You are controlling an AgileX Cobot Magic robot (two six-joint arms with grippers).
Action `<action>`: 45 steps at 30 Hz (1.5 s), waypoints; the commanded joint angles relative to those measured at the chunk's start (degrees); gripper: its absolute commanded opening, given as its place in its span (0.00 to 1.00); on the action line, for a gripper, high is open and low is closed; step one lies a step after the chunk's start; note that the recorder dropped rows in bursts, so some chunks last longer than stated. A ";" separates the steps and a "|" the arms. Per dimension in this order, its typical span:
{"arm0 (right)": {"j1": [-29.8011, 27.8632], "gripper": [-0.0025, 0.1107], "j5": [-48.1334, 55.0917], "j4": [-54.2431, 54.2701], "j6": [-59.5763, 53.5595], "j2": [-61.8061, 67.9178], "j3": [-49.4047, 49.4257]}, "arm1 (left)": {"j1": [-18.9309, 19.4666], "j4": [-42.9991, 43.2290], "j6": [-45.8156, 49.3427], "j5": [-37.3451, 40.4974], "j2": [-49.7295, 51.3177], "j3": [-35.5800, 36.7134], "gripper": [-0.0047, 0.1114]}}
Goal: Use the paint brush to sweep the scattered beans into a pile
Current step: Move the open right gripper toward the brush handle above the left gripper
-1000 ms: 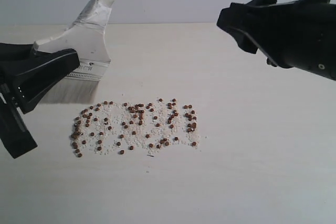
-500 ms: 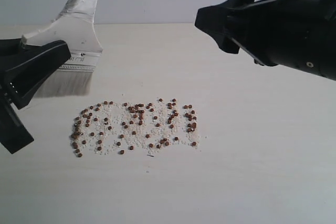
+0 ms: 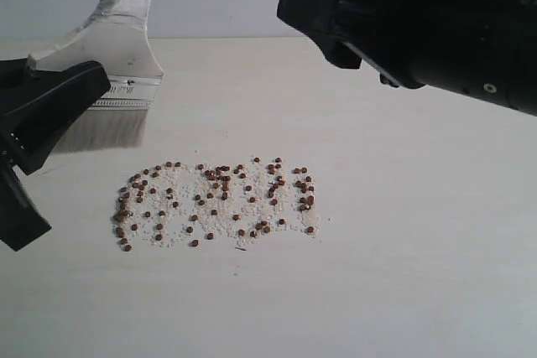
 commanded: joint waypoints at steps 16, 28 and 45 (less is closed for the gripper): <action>0.20 0.52 -1.42 7.25 -1.50 -7.71 6.01 | 0.23 -0.70 1.74 -2.40 -0.49 0.17 0.04; 5.87 0.52 -6.78 -14.16 10.42 1.12 3.23 | 0.23 -6.71 5.90 -15.70 -0.49 4.94 0.04; 6.48 0.62 -24.56 -47.85 38.23 12.06 3.11 | 0.23 -14.97 17.00 -18.56 5.76 10.12 0.04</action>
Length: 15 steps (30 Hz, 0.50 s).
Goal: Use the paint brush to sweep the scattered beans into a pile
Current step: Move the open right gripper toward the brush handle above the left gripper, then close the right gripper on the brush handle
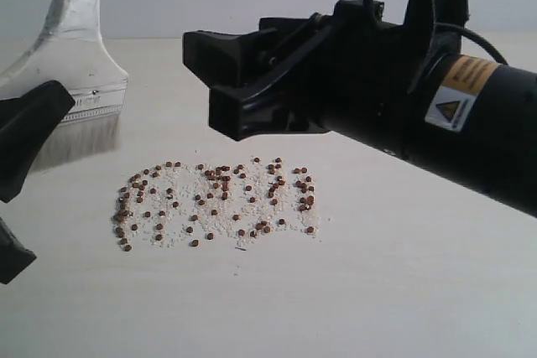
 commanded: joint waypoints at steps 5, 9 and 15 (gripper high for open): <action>0.25 0.62 -21.51 -15.29 21.60 8.58 -0.47 | 0.23 -3.44 3.45 -1.18 4.63 0.30 0.04; 0.25 0.65 -23.67 -16.23 24.29 12.32 -0.99 | 0.23 -3.25 3.45 -1.18 5.26 0.30 0.04; 0.25 0.68 -23.64 -16.24 25.11 15.49 -4.48 | 0.23 -2.58 3.45 -1.18 5.26 0.30 0.04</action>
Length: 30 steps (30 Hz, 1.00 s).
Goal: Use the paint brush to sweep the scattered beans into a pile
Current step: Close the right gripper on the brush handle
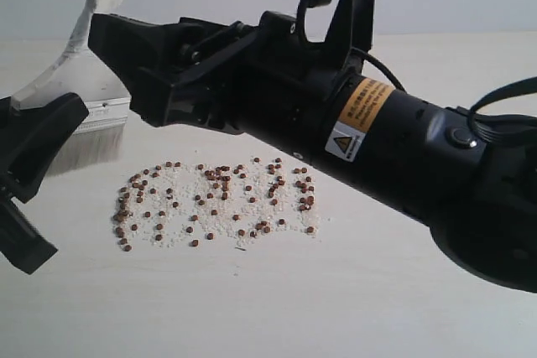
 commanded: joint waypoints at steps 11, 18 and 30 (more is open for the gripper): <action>0.15 0.68 2.28 -3.60 4.09 6.73 -8.19 | 0.23 1.08 0.14 -1.18 -0.02 0.30 0.04; 0.15 0.68 2.64 -3.66 4.19 7.96 -9.90 | 0.23 1.23 0.14 -1.18 -0.02 0.30 0.04; 0.15 0.68 0.84 -3.21 4.19 9.08 -9.90 | 0.23 2.00 0.14 -1.18 -0.02 0.30 0.04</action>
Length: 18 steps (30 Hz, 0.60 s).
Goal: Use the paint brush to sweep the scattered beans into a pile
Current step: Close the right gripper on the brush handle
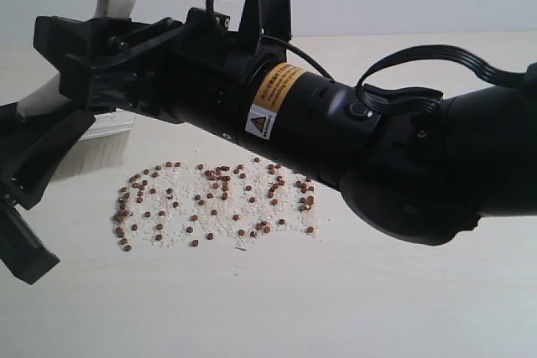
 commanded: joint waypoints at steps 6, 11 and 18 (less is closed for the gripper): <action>0.15 0.67 -2.06 -0.20 0.15 0.01 -0.40 | 0.23 -0.10 0.14 -1.18 -0.02 0.30 0.04; 0.15 0.62 -1.83 -0.20 0.84 0.01 -0.40 | 0.23 -0.10 0.14 -1.18 -0.02 0.30 0.04; 0.15 0.40 -0.43 -0.20 2.42 0.01 -0.40 | 0.23 -0.10 0.14 -1.18 -0.02 0.30 0.04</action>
